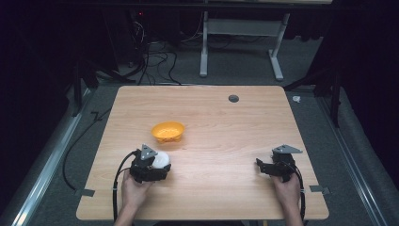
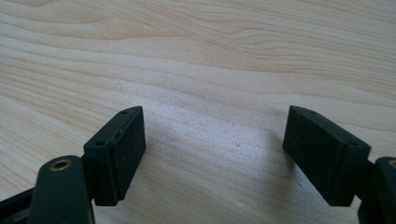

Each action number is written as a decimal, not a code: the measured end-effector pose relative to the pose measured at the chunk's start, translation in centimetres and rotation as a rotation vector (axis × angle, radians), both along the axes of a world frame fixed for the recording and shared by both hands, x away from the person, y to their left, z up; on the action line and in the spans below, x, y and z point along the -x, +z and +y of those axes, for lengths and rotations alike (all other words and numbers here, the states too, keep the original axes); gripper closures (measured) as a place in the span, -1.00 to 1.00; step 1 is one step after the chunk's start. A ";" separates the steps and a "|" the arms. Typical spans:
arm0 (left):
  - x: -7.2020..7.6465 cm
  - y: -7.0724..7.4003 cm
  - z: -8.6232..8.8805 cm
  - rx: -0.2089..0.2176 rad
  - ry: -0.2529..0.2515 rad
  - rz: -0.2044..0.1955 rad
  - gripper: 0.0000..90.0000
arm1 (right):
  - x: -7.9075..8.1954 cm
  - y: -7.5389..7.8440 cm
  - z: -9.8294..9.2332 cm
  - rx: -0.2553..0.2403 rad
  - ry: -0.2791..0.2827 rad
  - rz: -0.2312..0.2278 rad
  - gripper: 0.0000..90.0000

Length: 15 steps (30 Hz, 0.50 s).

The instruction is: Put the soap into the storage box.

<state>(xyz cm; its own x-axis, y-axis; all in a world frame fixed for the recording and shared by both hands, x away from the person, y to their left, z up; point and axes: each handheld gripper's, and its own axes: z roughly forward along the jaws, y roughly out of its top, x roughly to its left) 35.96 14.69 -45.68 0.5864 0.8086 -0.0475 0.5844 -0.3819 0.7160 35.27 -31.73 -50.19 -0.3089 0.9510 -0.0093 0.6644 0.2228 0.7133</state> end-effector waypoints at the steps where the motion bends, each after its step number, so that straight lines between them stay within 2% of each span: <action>1: -0.3 0.5 0.0 0.006 0.004 -0.001 -0.44 | 0.0 0.0 0.0 0.000 0.000 0.000 -0.51; 5: -1.0 1.2 0.0 0.022 0.009 0.008 -0.44 | 0.0 0.0 0.0 -0.001 0.001 0.000 -0.52; 13: -2.1 2.3 0.1 0.014 0.012 0.013 -0.44 | 0.0 0.0 0.0 0.001 0.002 0.001 -0.52; 15: -2.6 2.8 0.3 0.032 0.015 0.015 -0.44 | 0.0 0.0 0.0 0.001 0.002 0.001 -0.52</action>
<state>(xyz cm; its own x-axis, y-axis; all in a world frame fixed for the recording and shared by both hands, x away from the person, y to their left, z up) 38.60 14.99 -42.85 0.5737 0.8150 -0.0822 0.6004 -0.3501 0.7190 35.26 -31.71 -50.18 -0.3109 0.9504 -0.0098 0.6647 0.2248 0.7125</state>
